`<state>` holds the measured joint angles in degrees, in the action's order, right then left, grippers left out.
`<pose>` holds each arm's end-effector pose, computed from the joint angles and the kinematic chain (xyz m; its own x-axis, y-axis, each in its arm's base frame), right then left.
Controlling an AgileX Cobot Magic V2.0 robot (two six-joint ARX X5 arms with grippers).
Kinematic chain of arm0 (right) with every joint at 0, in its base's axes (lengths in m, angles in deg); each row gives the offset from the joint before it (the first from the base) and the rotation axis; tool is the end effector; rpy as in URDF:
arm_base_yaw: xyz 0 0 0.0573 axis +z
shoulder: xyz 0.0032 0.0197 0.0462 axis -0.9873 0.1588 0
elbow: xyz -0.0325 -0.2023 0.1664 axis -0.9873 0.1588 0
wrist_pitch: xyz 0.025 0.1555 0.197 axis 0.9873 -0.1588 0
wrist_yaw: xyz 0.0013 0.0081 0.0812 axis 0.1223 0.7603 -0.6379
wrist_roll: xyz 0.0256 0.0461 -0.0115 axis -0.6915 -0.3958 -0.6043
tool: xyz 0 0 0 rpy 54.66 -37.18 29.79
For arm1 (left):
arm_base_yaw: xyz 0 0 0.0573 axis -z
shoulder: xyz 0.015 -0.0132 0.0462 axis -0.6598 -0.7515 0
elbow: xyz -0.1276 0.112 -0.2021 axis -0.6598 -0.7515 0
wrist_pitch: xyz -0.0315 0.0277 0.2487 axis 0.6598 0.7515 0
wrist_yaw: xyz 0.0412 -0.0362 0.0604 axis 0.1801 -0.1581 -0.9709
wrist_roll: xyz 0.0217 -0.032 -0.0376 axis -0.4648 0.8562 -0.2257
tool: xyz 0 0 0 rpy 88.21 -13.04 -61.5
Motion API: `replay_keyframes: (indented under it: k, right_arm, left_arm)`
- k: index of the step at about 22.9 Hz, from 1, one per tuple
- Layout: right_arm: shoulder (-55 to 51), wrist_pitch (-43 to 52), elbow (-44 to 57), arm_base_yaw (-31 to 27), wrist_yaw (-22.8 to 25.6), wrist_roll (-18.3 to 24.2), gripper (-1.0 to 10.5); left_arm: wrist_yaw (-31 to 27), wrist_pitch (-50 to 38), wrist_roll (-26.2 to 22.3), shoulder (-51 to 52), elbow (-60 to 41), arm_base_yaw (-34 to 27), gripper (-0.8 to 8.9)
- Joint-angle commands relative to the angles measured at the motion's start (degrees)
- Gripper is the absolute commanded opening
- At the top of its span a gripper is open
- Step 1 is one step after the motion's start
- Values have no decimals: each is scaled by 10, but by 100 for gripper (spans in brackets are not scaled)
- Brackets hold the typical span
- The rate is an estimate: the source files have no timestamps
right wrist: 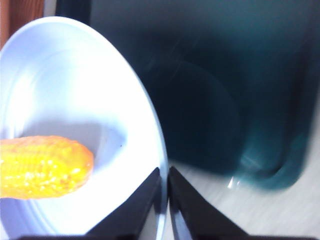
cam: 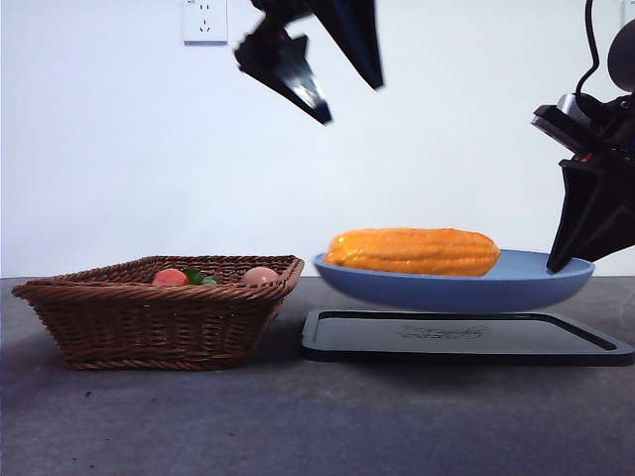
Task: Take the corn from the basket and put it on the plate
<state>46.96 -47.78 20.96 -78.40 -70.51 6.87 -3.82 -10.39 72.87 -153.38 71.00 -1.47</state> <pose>0.2810 0.0275 0.2110 0.3298 0.5477 -0.7690 -0.0808 0.8279 0.5550 0.2812 -0.2447 0.3536 0.2152 -0.5352 -0.8169 0.8343 0.5356 -0.1311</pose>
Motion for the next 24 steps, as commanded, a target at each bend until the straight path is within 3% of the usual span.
replay_keyframes:
  k: [1,8,16,21,24]
  right_arm:
    - [34,7,-40,-10,-3,-5,3]
    - [156,14,-141,-20,23,1,3]
    - [210,35,-147,-20,28,12,4]
    - [210,35,-148,-20,37,12,204]
    - [193,19,-149,-25,37,16,209]
  left_arm:
    - [0,9,-3,14,28,-14,367]
    - [0,20,2,60,28,-48,366]
    - [0,21,6,75,28,-49,365]
    - [0,21,6,75,28,-52,365]
    - [0,21,6,75,28,-54,365]
